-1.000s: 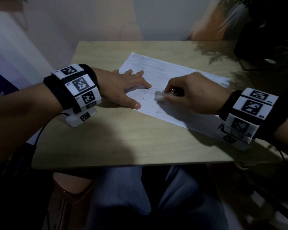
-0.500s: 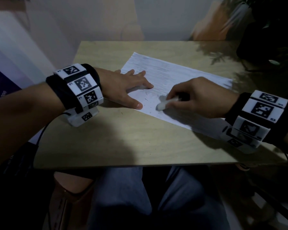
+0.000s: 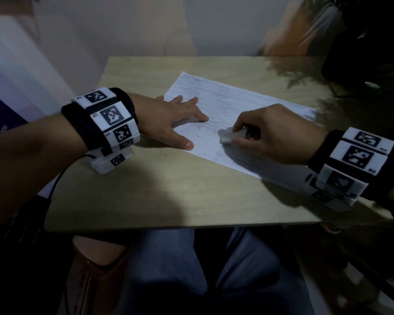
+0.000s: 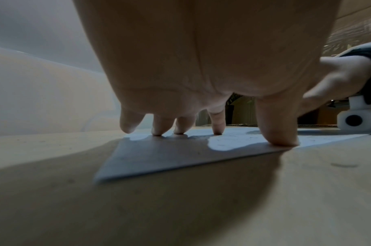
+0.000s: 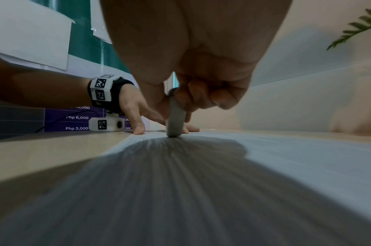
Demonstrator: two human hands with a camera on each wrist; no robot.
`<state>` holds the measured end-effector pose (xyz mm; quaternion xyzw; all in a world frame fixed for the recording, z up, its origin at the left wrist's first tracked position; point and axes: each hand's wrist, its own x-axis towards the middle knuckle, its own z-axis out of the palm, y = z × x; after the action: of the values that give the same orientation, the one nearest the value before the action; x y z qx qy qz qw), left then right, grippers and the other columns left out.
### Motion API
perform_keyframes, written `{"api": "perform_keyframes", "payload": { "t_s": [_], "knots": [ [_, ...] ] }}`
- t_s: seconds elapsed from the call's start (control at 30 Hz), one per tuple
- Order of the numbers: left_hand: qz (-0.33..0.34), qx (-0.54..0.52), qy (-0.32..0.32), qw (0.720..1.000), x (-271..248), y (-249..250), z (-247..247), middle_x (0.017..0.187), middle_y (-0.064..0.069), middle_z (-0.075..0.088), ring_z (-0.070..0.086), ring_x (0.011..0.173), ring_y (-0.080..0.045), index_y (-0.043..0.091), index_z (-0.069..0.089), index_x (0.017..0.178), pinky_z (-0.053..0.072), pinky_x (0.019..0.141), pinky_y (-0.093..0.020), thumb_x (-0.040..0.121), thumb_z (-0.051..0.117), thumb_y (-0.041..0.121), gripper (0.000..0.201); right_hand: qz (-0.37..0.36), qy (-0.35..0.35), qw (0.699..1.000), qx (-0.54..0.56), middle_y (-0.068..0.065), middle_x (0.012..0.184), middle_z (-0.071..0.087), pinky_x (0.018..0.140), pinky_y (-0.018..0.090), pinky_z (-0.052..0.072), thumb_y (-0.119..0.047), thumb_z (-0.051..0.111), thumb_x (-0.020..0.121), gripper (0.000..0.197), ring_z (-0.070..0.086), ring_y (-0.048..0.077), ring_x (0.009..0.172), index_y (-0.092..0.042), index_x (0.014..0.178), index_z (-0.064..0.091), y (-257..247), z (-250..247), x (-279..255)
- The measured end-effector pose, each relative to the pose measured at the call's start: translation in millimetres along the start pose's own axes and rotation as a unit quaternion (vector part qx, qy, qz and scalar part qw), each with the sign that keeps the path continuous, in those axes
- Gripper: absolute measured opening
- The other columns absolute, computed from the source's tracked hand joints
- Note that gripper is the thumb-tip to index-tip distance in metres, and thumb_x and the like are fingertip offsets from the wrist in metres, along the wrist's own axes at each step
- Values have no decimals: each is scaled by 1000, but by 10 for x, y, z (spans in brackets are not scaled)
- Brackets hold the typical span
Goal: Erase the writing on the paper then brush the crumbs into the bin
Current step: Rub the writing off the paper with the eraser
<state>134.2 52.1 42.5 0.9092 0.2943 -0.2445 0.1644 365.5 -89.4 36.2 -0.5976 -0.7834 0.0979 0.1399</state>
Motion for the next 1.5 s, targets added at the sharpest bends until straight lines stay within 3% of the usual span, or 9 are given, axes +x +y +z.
{"api": "perform_keyframes", "payload": {
  "t_s": [0.13, 0.3, 0.47, 0.67, 0.87, 1.0, 1.17, 1.33, 1.5],
  "knots": [
    [2, 0, 4, 1000, 4, -1, 1, 168, 9, -23, -19, 155, -19, 53, 7, 157, -7, 126, -50, 89, 54, 70, 84, -12, -84, 993, 80, -13, 75, 66, 65, 25, 44, -64, 55, 82, 41, 59, 3, 70, -29, 96, 72, -76, -33, -52],
    [4, -4, 0, 1000, 4, 1, -4, 168, 10, -23, -19, 155, -18, 54, 7, 156, -9, 125, -48, 88, 53, 71, 84, 17, 13, 1000, -7, -9, 81, 70, 71, 36, 50, -58, 59, 86, 38, 64, 14, 76, -23, 95, 71, 29, -6, -5],
    [2, 0, -4, 1000, -1, 7, -11, 168, 10, -23, -19, 155, -19, 54, 7, 156, -8, 125, -50, 83, 50, 75, 88, -3, -78, 994, 78, -15, 70, 64, 63, 24, 42, -61, 56, 80, 40, 59, 1, 69, -28, 94, 72, -58, -52, -58],
    [2, -3, -6, 1000, 3, 6, -7, 167, 11, -24, -20, 155, -17, 54, 7, 156, -9, 125, -49, 82, 50, 76, 88, 20, 11, 1000, -5, -9, 83, 70, 71, 37, 51, -63, 49, 81, 46, 63, 13, 77, -25, 96, 71, 47, -20, 2],
    [4, 3, -2, 1000, 17, -13, -3, 167, 10, -23, -19, 155, -18, 54, 6, 156, -8, 125, -51, 86, 51, 74, 86, 8, -63, 996, 67, -14, 77, 67, 66, 23, 42, -50, 63, 88, 25, 59, -2, 72, -28, 97, 72, -9, -36, -23],
    [5, 5, 1, 1000, 21, -18, -2, 168, 10, -23, -19, 155, -19, 53, 7, 157, -8, 125, -53, 86, 52, 74, 86, 29, 23, 999, -16, -8, 82, 69, 70, 35, 49, -58, 51, 86, 41, 62, 14, 76, -24, 95, 71, 80, -5, 29],
    [8, 1, 3, 1000, 22, -26, 4, 168, 11, -22, -19, 155, -18, 54, 8, 156, -8, 125, -52, 87, 54, 73, 85, -6, -62, 996, 66, -12, 85, 72, 72, 28, 49, -69, 47, 82, 52, 62, 4, 75, -29, 100, 74, -27, -21, -45],
    [5, 5, -1, 1000, 20, -11, -2, 168, 9, -23, -19, 155, -19, 53, 7, 157, -8, 125, -53, 83, 50, 76, 89, 10, 3, 1000, 2, -9, 90, 73, 75, 39, 53, -68, 39, 82, 58, 65, 13, 80, -26, 99, 74, 21, -35, -9],
    [3, 8, -8, 1000, 20, -16, -14, 167, 10, -24, -20, 155, -18, 55, 6, 156, -9, 125, -52, 83, 50, 76, 88, -44, -57, 995, 75, -14, 93, 72, 72, 24, 49, -63, 46, 83, 52, 63, 1, 78, -25, 105, 75, -66, -5, -77]
  ]
}}
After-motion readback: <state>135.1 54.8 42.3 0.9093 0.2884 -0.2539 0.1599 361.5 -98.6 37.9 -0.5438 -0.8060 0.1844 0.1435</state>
